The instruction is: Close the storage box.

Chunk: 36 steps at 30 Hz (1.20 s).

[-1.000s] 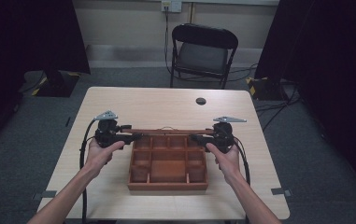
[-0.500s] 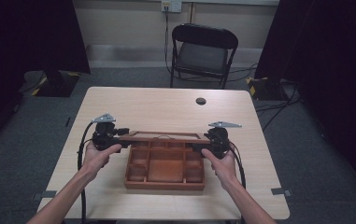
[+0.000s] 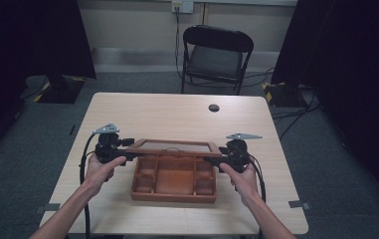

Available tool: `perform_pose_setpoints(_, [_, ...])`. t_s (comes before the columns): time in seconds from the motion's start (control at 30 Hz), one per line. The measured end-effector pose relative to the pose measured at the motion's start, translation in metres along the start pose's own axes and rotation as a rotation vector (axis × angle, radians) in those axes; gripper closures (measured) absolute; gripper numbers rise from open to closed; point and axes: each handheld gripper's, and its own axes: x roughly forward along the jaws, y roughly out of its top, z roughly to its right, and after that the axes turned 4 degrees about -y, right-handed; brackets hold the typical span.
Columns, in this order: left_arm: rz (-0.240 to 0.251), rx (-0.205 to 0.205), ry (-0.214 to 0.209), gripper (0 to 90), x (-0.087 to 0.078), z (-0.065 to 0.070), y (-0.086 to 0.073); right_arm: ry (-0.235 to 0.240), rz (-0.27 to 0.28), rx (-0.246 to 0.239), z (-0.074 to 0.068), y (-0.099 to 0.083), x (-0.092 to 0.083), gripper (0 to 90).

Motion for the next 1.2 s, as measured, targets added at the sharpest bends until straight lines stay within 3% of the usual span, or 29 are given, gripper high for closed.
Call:
perform_pose_setpoints(0.33, [0.022,0.027,-0.030,23.0,-0.008,0.009,0.000,-0.050,0.000,-0.011,0.024,-0.007,-0.015,25.5])
perform_pose_setpoints(0.47, [0.030,0.032,-0.044,22.3,-0.010,0.011,-0.002,-0.066,0.000,0.025,0.034,-0.005,-0.022,29.7])
perform_pose_setpoints(0.67, [0.024,0.018,-0.037,20.8,-0.009,0.012,-0.005,-0.054,0.020,0.018,0.034,0.000,-0.030,31.7])
perform_pose_setpoints(0.8, [0.008,0.031,-0.021,20.1,-0.011,0.013,-0.006,-0.066,0.029,-0.022,0.032,0.011,-0.034,33.1])
perform_pose_setpoints(1.0, [0.009,0.031,-0.028,20.2,-0.013,0.014,-0.006,-0.001,0.070,-0.004,0.029,0.029,-0.041,35.5])
perform_pose_setpoints(1.03, [0.006,0.030,-0.024,20.2,-0.012,0.015,-0.007,0.033,0.094,-0.005,0.022,0.037,-0.043,38.0])
perform_pose_setpoints(1.2, [-0.004,0.032,-0.020,20.0,-0.013,0.016,-0.010,0.087,0.104,-0.046,0.000,0.053,-0.044,41.8])
